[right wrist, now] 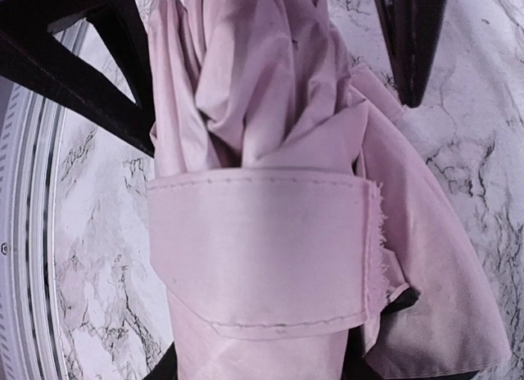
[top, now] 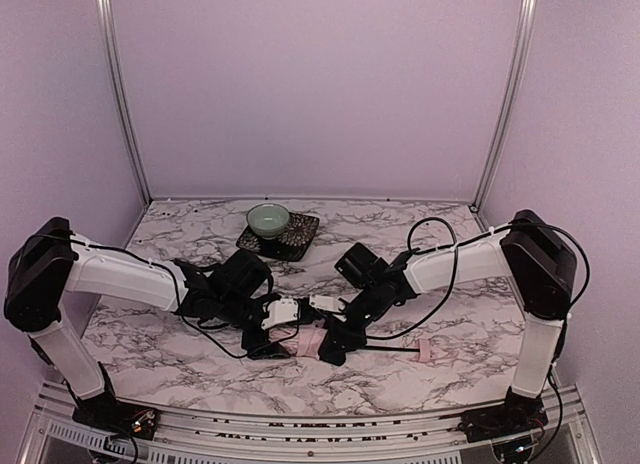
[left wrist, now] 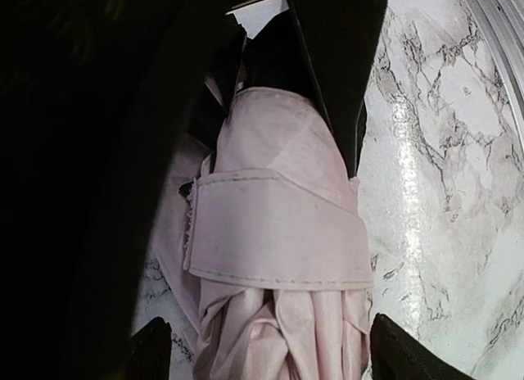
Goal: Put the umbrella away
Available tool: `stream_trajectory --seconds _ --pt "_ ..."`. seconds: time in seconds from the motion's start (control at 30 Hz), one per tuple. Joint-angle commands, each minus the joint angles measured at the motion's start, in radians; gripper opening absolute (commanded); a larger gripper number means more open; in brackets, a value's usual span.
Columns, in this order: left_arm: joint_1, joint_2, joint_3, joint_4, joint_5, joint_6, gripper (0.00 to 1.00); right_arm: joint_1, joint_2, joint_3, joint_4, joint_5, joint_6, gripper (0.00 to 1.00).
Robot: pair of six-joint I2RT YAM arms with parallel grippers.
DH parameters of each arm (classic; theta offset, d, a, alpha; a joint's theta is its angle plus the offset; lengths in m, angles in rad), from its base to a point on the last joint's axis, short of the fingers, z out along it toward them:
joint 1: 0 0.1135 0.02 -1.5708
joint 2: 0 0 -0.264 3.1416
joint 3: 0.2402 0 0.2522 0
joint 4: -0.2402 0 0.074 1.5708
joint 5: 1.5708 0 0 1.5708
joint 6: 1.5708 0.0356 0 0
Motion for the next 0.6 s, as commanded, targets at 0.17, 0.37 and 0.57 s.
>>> stream_trajectory --seconds 0.17,0.37,0.57 --pt "0.004 0.104 0.019 0.018 0.048 -0.016 0.54 -0.016 0.022 -0.039 -0.056 0.104 -0.036 0.01" --pt "0.0 0.151 0.008 0.054 0.063 -0.033 0.26 -0.017 0.016 -0.045 -0.009 0.072 -0.037 0.03" --pt "-0.003 0.146 -0.009 0.055 0.057 -0.047 0.0 -0.018 -0.007 -0.068 0.044 0.095 -0.003 0.22"
